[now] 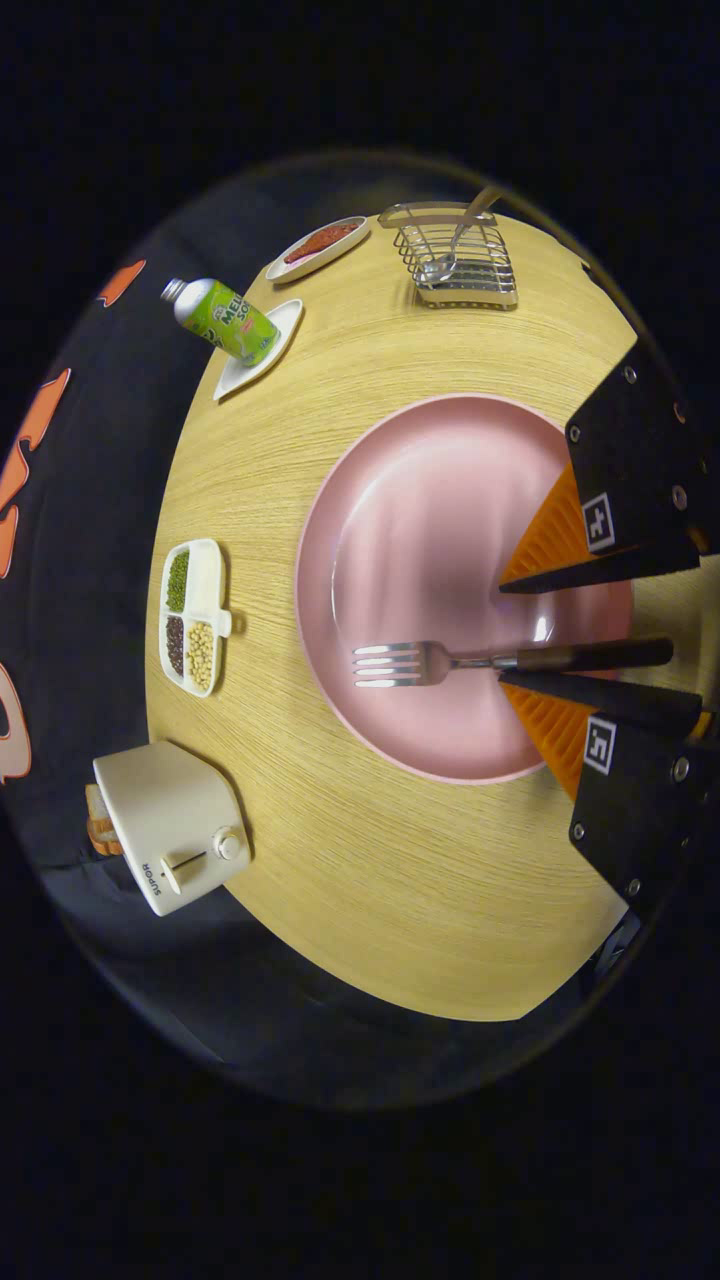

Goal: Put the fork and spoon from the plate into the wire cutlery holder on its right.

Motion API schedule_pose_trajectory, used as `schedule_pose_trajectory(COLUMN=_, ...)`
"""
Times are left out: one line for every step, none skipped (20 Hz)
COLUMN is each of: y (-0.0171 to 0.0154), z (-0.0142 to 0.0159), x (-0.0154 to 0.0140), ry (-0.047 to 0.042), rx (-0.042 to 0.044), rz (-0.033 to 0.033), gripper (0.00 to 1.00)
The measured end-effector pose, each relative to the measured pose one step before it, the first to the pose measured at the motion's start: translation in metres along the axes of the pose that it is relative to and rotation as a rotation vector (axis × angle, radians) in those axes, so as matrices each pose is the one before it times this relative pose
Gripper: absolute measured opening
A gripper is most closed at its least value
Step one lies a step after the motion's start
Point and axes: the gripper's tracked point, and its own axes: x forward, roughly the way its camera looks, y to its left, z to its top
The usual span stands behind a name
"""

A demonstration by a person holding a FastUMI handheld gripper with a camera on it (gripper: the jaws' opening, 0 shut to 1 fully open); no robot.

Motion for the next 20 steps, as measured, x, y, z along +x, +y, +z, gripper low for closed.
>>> schedule_pose_trajectory(y=0.00256, z=-0.00374, x=0.00178, ry=0.01556, rx=-0.01206, rz=0.00562, gripper=0.41)
schedule_pose_trajectory(y=-0.00118, z=0.00011, x=-0.00101, ry=0.00100, rx=-0.01546, rz=-0.00562, gripper=0.32)
schedule_pose_trajectory(y=-0.00033, z=0.00182, x=0.00165, ry=-0.01123, rx=-0.01372, rz=0.00100, gripper=0.29)
schedule_pose_trajectory(y=0.00020, z=-0.00019, x=0.00074, ry=0.00529, rx=-0.00469, rz=0.00573, gripper=0.22)
schedule_pose_trajectory(y=0.00136, z=-0.00075, x=-0.00097, ry=-0.00349, rx=0.00217, rz=0.01006, gripper=0.17)
schedule_pose_trajectory(y=-0.00186, z=0.00101, x=-0.00080, ry=-0.00251, rx=0.00243, rz=-0.00402, gripper=0.12)
schedule_pose_trajectory(y=-0.00376, z=0.00280, x=-0.00142, ry=-0.01291, rx=0.00516, rz=-0.00577, gripper=0.10)
schedule_pose_trajectory(y=-0.00343, z=0.00470, x=-0.00245, ry=-0.02010, rx=0.00292, rz=-0.00109, gripper=0.08)
schedule_pose_trajectory(y=-0.00273, z=0.00355, x=-0.00207, ry=-0.01855, rx=0.00268, rz=0.00074, gripper=0.07)
schedule_pose_trajectory(y=-0.00589, z=0.00026, x=-0.00256, ry=-0.00072, rx=-0.00497, rz=-0.00513, gripper=0.07)
schedule_pose_trajectory(y=-0.00785, z=0.00072, x=-0.00205, ry=-0.00805, rx=-0.00333, rz=-0.01070, gripper=0.07)
schedule_pose_trajectory(y=-0.00722, z=0.00252, x=-0.00402, ry=-0.01090, rx=0.00398, rz=-0.00537, gripper=0.07)
schedule_pose_trajectory(y=-0.00394, z=0.00277, x=-0.00375, ry=-0.01417, rx=0.01299, rz=0.00605, gripper=0.07)
schedule_pose_trajectory(y=-0.00521, z=0.00385, x=-0.00464, ry=-0.01681, rx=0.01698, rz=0.00137, gripper=0.07)
schedule_pose_trajectory(y=-0.00648, z=0.00356, x=-0.00517, ry=-0.01734, rx=0.01468, rz=0.00032, gripper=0.07)
schedule_pose_trajectory(y=-0.00618, z=0.00462, x=-0.00594, ry=-0.01818, rx=0.01364, rz=-0.00161, gripper=0.07)
schedule_pose_trajectory(y=-0.00539, z=0.00381, x=-0.00551, ry=-0.01802, rx=0.01363, rz=-0.00030, gripper=0.07)
schedule_pose_trajectory(y=-0.00588, z=0.00516, x=-0.00667, ry=-0.01832, rx=0.01341, rz=-0.00068, gripper=0.07)
schedule_pose_trajectory(y=-0.00577, z=0.00482, x=-0.00638, ry=-0.02077, rx=0.01274, rz=0.00102, gripper=0.07)
schedule_pose_trajectory(y=-0.00696, z=0.00656, x=-0.00756, ry=-0.02240, rx=0.01060, rz=-0.00367, gripper=0.07)
